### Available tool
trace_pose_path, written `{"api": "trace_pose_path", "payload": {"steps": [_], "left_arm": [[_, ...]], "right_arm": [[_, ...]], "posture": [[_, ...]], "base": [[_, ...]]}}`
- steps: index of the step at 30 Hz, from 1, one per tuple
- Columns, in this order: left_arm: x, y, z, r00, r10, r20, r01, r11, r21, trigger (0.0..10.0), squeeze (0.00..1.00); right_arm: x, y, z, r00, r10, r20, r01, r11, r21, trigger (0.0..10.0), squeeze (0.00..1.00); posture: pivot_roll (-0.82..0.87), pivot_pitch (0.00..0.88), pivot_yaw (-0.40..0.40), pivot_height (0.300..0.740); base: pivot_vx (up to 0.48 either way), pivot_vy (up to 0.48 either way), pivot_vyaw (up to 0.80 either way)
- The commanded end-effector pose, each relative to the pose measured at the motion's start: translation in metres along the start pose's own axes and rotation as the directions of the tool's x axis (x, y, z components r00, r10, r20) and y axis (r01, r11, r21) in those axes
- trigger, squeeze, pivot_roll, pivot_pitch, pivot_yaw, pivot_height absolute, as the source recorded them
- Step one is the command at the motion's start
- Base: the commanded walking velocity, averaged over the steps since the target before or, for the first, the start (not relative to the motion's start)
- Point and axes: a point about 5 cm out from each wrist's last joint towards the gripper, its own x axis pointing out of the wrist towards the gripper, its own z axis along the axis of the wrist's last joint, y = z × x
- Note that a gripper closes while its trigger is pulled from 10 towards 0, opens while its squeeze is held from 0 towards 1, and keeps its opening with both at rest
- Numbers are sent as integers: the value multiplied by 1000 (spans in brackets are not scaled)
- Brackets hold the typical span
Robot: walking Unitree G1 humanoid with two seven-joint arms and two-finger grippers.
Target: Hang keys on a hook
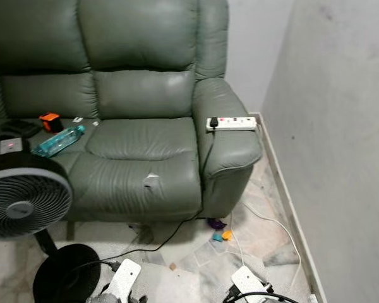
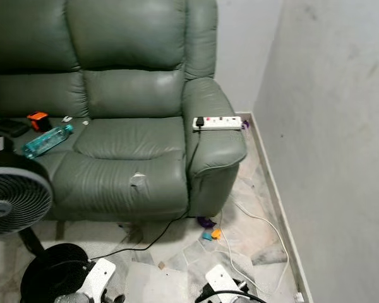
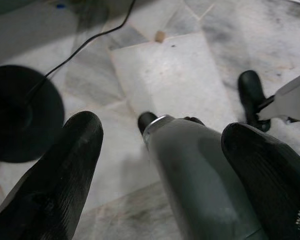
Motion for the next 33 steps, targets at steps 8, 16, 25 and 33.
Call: {"api": "trace_pose_path", "payload": {"steps": [8, 16, 25, 33], "left_arm": [[-2, 6, -5, 999, 24, -24, -24, 1000, 8, 10000, 0], [-2, 6, -6, 999, 28, -28, -28, 1000, 10, 10000, 0], [-2, 6, -5, 999, 31, -26, -30, 999, 18, 10000, 0], [-2, 5, -6, 999, 30, -25, -30, 999, 20, 10000, 0]], "right_arm": [[1, 6, 2, 1000, 10, 1, -10, 1000, 13, 10000, 0], [1, 7, 1, 1000, 11, 0, -11, 1000, 10, 10000, 0], [1, 7, 1, 1000, 8, 0, -8, 1000, 13, 10000, 0], [1, 7, 0, 1000, 9, -3, -9, 1000, 9, 10000, 0]], "posture": [[-28, 60, -2, 740], [-29, 60, -1, 740], [-30, 61, -1, 740], [-28, 61, -2, 740]], "base": [[0, 480, 0], [0, 480, 0], [0, 255, 0], [0, 0, 0]]}}
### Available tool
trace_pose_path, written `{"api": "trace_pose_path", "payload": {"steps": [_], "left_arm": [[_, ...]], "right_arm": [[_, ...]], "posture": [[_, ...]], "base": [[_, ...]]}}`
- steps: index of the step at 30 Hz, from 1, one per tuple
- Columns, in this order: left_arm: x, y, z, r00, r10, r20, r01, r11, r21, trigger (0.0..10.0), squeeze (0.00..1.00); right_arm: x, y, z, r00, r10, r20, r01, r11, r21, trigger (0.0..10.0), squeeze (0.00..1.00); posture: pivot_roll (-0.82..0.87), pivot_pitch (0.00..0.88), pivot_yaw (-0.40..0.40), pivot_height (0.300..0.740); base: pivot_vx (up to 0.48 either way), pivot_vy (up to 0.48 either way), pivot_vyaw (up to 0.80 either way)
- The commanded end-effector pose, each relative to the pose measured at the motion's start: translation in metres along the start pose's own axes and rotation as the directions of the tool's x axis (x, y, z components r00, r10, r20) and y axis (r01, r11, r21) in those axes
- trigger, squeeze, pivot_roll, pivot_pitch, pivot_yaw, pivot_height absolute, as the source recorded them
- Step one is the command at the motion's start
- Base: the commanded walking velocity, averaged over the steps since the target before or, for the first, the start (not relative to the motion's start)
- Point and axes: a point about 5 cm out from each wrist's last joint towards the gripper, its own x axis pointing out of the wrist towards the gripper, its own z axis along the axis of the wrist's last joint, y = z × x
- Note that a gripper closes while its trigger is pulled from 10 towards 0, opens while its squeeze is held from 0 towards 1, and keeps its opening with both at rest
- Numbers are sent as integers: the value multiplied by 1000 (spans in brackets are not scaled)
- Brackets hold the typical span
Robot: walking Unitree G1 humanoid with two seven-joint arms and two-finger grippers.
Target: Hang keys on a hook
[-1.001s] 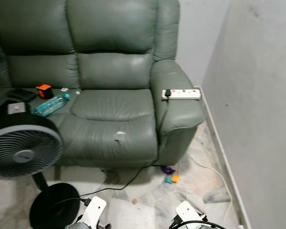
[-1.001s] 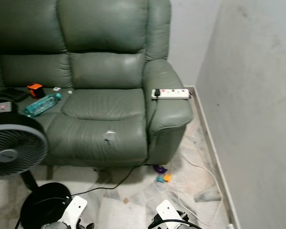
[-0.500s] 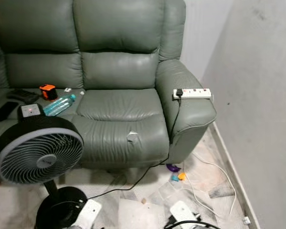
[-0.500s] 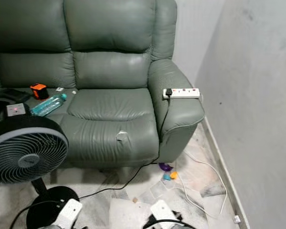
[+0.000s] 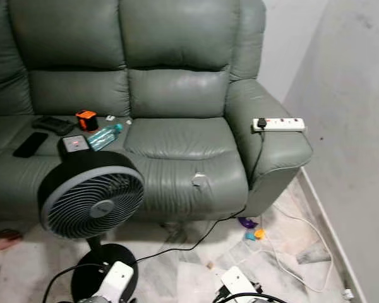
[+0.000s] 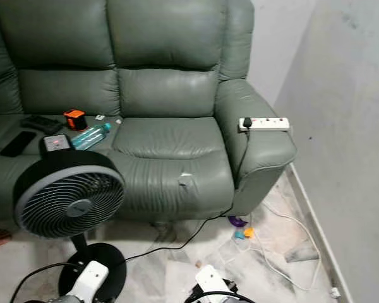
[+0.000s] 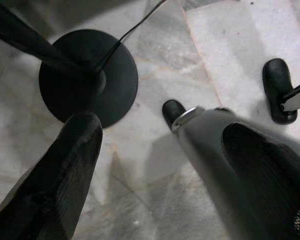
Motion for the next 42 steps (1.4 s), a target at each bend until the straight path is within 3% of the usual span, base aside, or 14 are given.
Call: {"api": "trace_pose_path", "payload": {"steps": [1, 12, 21, 28, 34, 38, 42], "left_arm": [[1, -6, 1, 1000, -13, 0, 13, 1000, 9, 10000, 0], [1, -6, -1, 1000, -4, -14, 5, 1000, 29, 10000, 0], [2, -9, -2, 1000, 23, -10, -23, 999, -30, 10000, 0], [3, -13, 0, 1000, 26, -6, -26, 998, -53, 10000, 0], [5, -17, 3, 999, 34, -2, -34, 996, -86, 10000, 0], [5, -19, 6, 1000, 20, 5, -20, 994, -110, 10000, 0], [6, -21, 8, 1000, 8, 16, -6, 991, -137, 10000, 0]], "right_arm": [[-2, -4, -7, 1000, -7, -25, 7, 1000, 4, 10000, 0], [-2, -4, -8, 1000, -6, -28, 6, 1000, -2, 10000, 0], [-3, -12, -8, 999, -37, -21, 39, 991, 131, 10000, 0], [-3, -15, -5, 999, -33, -16, 35, 992, 123, 10000, 0], [0, -14, 4, 1000, -28, 1, 27, 987, 159, 10000, 0], [2, -15, 18, 998, -40, 46, 26, 963, 267, 10000, 0], [4, -13, 33, 995, -39, 89, 12, 959, 283, 10000, 0]], "posture": [[-28, 61, -2, 740], [-30, 54, -4, 740], [-12, 70, -34, 740], [13, 80, -60, 740], [18, 74, -60, 740], [14, 72, -52, 740], [11, 73, -48, 740]], "base": [[0, 0, 0], [0, 0, 0], [0, 0, 0], [0, 0, 0], [0, 0, 0], [0, 0, 0], [0, 0, 0]]}}
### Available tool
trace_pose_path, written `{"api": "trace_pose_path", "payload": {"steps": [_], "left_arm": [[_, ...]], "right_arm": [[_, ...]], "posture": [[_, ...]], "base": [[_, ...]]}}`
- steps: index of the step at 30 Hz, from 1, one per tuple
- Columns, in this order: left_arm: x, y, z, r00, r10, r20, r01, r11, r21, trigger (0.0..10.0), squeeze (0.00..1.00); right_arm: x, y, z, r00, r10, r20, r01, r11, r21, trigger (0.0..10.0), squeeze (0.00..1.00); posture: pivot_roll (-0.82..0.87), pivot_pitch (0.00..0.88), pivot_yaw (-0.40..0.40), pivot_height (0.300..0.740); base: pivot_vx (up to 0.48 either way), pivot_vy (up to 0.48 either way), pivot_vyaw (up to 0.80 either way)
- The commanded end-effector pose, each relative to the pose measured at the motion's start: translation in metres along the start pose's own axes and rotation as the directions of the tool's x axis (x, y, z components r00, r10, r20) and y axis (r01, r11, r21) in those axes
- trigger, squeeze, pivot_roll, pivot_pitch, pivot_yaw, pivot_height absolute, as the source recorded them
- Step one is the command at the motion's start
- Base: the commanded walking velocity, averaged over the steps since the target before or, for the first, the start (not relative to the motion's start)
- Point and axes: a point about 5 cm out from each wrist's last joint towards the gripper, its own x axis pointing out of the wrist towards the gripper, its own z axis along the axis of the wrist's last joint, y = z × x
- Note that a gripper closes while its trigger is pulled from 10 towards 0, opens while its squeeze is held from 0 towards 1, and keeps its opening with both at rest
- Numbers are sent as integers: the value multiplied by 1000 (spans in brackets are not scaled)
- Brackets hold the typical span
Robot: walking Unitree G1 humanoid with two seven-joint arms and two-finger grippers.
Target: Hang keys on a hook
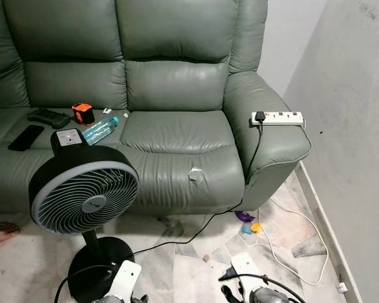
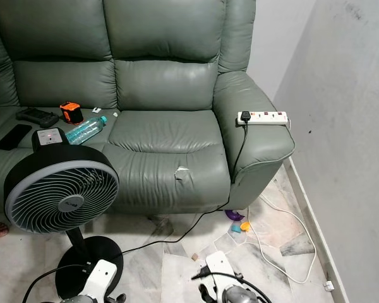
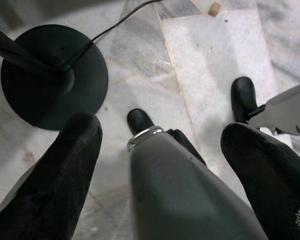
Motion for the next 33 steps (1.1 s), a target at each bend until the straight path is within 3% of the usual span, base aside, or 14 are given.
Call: {"api": "trace_pose_path", "payload": {"steps": [1, 8, 33], "left_arm": [[0, -3, 0, 1000, -22, 1, 22, 999, -37, 10000, 0], [1, -3, 4, 999, -38, 11, 38, 999, -20, 10000, 0], [0, 5, 8, 1000, -25, 6, 24, 999, 22, 10000, 0]], "right_arm": [[1, 1, 7, 1000, 1, 19, -2, 1000, 26, 10000, 0], [4, 6, 27, 996, 34, 83, -40, 997, 68, 10000, 0], [5, 10, 25, 997, 66, 50, -68, 997, 45, 10000, 0]], "posture": [[10, 73, -46, 740], [6, 62, -46, 740], [5, 43, -37, 740]], "base": [[0, 0, 0], [0, 0, 0], [0, 0, 0]]}}
